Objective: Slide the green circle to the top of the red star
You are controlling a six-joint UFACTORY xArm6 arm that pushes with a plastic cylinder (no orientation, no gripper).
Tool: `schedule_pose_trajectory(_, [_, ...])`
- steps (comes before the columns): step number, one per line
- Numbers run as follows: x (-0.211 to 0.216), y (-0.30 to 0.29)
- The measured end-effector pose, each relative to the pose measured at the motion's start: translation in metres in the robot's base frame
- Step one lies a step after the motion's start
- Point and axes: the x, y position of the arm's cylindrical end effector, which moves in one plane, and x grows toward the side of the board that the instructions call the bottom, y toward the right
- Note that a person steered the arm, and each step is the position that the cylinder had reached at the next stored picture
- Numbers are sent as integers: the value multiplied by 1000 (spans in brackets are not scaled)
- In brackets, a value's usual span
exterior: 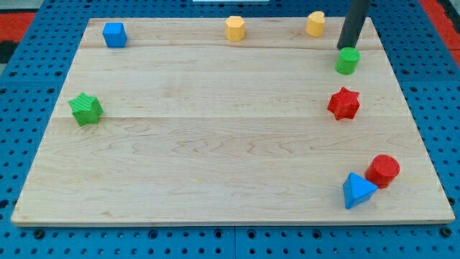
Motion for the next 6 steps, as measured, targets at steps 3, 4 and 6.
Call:
schedule_pose_trajectory(3, [10, 9])
schedule_pose_trajectory(4, [30, -32])
schedule_pose_trajectory(6, [63, -23])
